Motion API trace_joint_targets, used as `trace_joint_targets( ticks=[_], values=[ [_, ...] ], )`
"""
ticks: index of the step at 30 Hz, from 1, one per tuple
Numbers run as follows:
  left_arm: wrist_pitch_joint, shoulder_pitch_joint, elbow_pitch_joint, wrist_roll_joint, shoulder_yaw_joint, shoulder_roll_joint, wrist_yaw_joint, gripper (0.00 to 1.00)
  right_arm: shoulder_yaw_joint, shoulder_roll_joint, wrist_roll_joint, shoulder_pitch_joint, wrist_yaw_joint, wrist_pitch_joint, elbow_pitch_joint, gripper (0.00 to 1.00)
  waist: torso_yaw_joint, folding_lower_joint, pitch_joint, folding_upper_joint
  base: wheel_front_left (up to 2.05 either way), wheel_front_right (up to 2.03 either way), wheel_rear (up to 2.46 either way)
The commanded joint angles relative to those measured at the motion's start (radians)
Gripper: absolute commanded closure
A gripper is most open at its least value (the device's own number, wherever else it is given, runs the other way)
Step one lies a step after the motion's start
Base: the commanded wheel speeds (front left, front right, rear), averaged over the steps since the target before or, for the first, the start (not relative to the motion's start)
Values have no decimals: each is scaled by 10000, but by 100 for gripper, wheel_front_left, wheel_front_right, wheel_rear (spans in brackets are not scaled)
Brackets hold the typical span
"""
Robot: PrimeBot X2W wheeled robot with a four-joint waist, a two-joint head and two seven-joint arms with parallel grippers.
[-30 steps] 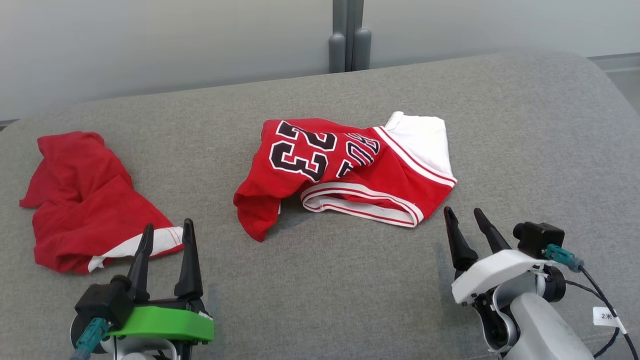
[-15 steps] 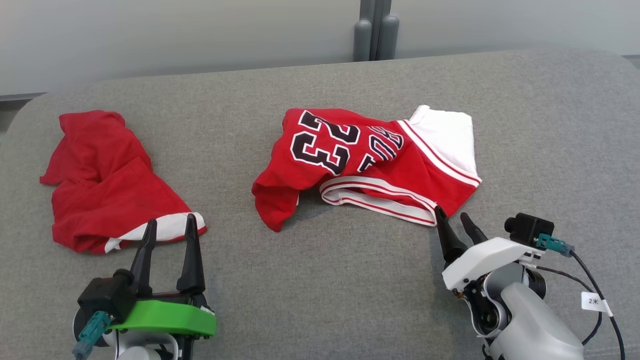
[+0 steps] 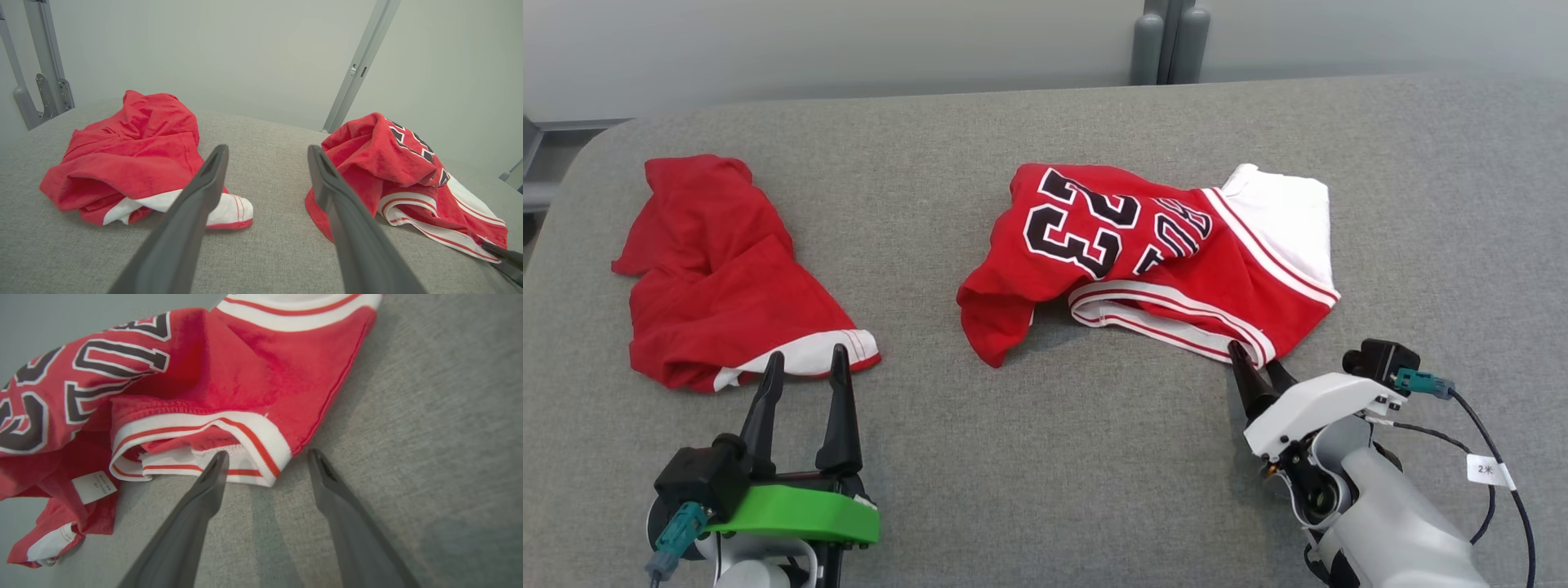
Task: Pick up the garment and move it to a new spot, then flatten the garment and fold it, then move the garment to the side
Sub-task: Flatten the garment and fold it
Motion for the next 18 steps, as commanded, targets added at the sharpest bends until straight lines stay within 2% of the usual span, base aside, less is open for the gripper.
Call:
trace_joint_targets(
  ticks=[1, 12, 13, 14, 15, 16, 18],
  values=[
    [-23, -180, 17, 71, -10, -3, -31, 0, 54, -5, 129, -85, -8, 143, 222, 0, 44, 0, 21, 0, 0, 0, 0],
    [-23, -113, 71, 77, 40, -25, -32, 0, 302, 27, 616, -812, -12, 822, 1191, 0, 102, 0, 19, 0, 0, 0, 0],
    [-23, -112, 78, 79, 41, -25, -34, 0, 357, 26, 696, -874, -12, 856, 1235, 13, 103, 0, 13, 0, 0, 0, 0],
    [-23, -110, 83, 82, 44, -28, -36, 0, 420, 27, 777, -928, -12, 876, 1271, 49, 105, 0, 3, 0, 0, 0, 0],
    [-23, -104, 87, 84, 49, -31, -38, 0, 489, 32, 829, -966, -11, 871, 1295, 68, 107, 0, -8, 0, 0, 0, 0],
    [-23, -94, 95, 83, 53, -33, -39, 0, 558, 34, 861, -1002, -11, 840, 1312, 100, 109, 0, -18, 0, 0, 0, 0],
    [-23, -57, 112, 78, 57, -39, -36, 0, 680, 22, 943, -1076, -11, 702, 1345, 100, 110, 0, -57, 0, 0, 0, 0]
  ],
)
